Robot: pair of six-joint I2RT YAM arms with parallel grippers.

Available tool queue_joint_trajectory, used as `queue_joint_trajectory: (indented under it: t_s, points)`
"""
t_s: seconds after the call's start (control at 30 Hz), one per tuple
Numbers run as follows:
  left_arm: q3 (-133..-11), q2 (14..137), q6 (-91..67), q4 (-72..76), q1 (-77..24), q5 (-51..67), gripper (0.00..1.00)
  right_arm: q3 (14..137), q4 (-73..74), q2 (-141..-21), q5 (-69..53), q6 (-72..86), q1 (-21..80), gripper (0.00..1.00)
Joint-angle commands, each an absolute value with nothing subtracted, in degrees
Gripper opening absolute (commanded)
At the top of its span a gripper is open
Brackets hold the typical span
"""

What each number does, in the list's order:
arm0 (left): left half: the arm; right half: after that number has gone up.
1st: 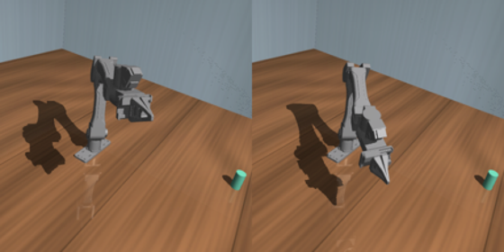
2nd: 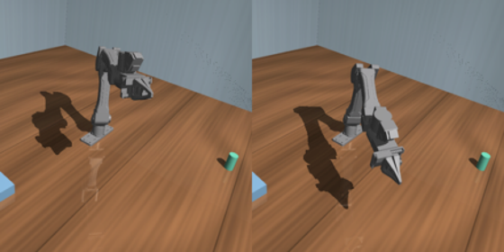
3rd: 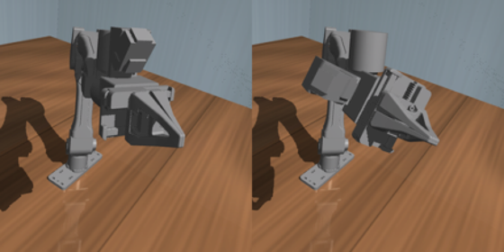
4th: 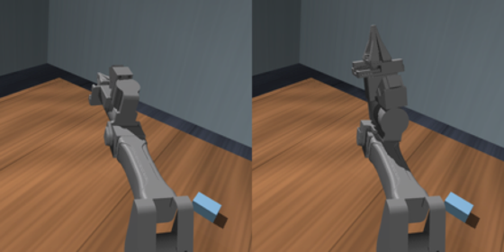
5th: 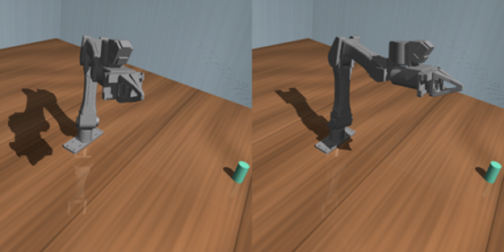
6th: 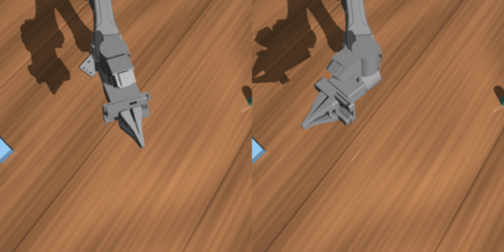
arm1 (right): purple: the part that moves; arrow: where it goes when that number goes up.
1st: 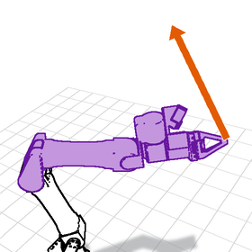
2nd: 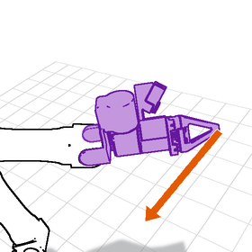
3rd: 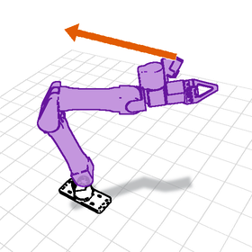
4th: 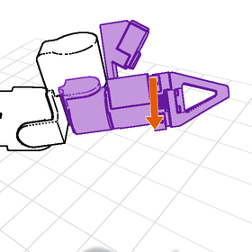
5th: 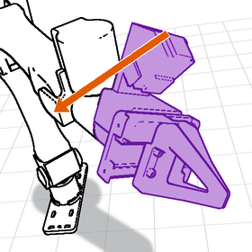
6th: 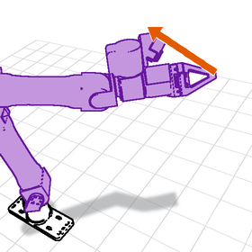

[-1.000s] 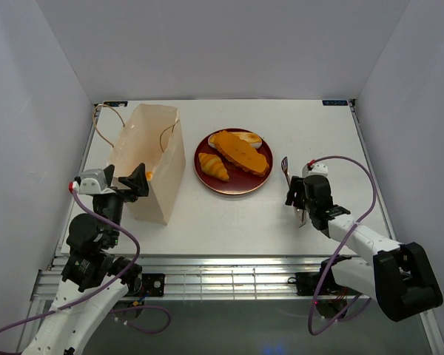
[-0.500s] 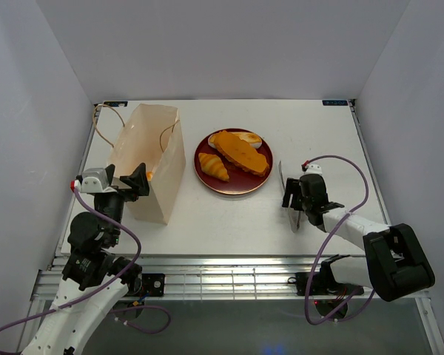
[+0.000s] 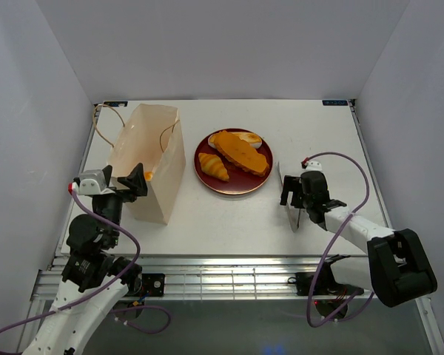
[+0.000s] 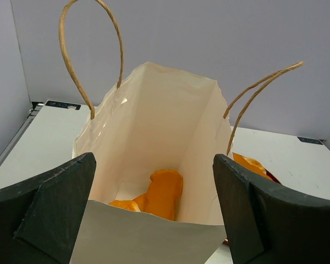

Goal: Place the fake bread into the paper bag

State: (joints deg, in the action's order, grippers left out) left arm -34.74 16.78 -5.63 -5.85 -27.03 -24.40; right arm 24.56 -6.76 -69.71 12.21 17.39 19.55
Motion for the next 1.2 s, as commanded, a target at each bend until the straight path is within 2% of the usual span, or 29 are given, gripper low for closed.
queue_joint_trajectory:
  t_s: [0.0,0.27,0.37,0.5,0.8,1.17]
  points:
    - [-34.2,16.5,-4.9,-5.6,-27.2,-25.7,0.98,28.1,-4.1,-66.5,10.3,15.1,19.3,0.9]
    - [-34.1,16.5,-5.0,-5.4,-27.2,-26.3,0.98,40.6,3.8,-57.3,3.3,11.3,19.4,0.9]
    - [-34.1,17.0,-5.1,-5.4,-27.2,-26.4,0.98,48.6,8.1,-55.4,4.1,10.9,19.4,0.9]
    - [-33.9,17.2,-4.6,-5.1,-27.2,-26.7,0.98,53.4,12.4,-53.5,6.0,11.4,21.3,0.9]
    - [-32.8,16.3,-3.5,-4.0,-27.2,-28.1,0.98,47.9,16.8,-44.1,10.6,13.5,21.4,0.9]
    - [-33.0,17.6,-3.4,-4.2,-27.2,-27.8,0.98,45.5,16.6,-40.6,13.9,13.3,21.4,0.9]
